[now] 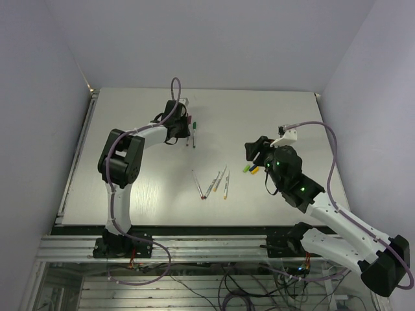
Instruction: Insert the pens into the pen caps
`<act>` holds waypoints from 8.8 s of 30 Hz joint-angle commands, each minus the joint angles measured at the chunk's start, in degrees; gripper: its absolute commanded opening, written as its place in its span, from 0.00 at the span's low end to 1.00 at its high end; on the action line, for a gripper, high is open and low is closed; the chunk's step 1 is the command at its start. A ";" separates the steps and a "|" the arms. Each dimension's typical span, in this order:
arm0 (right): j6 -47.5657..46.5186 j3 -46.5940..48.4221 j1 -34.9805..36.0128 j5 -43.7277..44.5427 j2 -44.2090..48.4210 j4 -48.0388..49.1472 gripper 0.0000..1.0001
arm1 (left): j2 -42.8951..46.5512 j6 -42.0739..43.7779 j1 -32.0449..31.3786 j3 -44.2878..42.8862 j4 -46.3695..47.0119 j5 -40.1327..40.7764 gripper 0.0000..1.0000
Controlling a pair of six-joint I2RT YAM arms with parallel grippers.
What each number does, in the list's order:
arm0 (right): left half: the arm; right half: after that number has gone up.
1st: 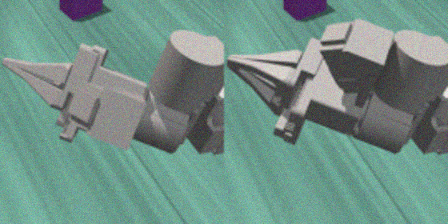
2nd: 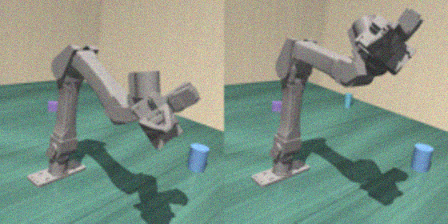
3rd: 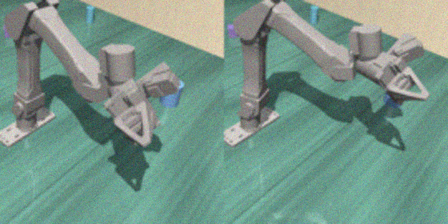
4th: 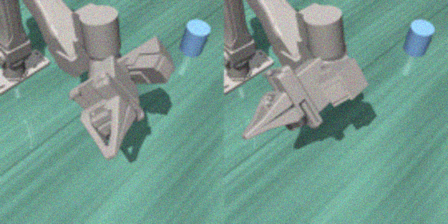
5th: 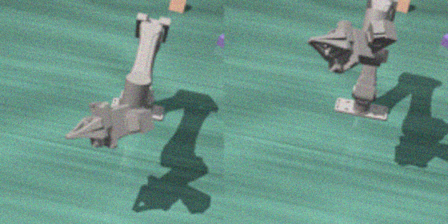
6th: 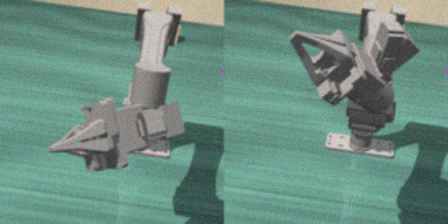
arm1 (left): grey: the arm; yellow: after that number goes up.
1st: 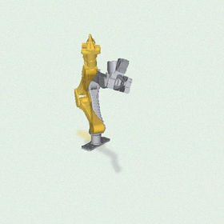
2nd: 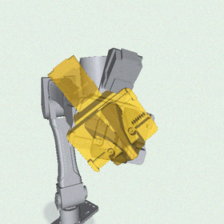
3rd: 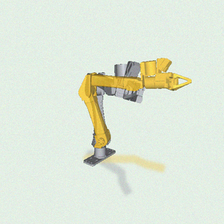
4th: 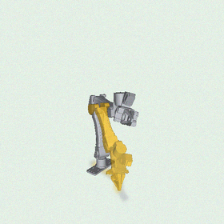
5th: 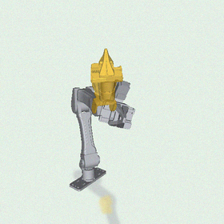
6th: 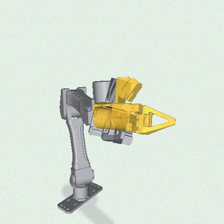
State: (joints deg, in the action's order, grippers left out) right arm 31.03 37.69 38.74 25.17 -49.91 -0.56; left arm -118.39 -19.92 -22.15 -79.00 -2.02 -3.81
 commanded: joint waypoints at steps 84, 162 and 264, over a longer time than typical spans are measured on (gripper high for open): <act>5.19 -10.57 -2.16 4.81 8.18 5.93 0.62 | 30.37 -14.53 -20.72 28.84 -9.62 17.65 0.68; 3.56 -4.83 -2.35 9.26 2.23 -2.54 0.52 | 22.36 -5.80 -28.75 20.81 -18.31 19.67 0.07; -13.13 15.32 -19.05 -17.34 -56.70 -10.36 0.20 | 47.11 -10.05 -17.93 43.49 11.41 0.21 0.07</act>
State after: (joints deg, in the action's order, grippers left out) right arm 16.32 55.55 19.68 7.97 -103.63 -1.74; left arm -71.35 -29.50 -40.58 -35.88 6.61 -1.80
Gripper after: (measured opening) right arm 0.246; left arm 0.101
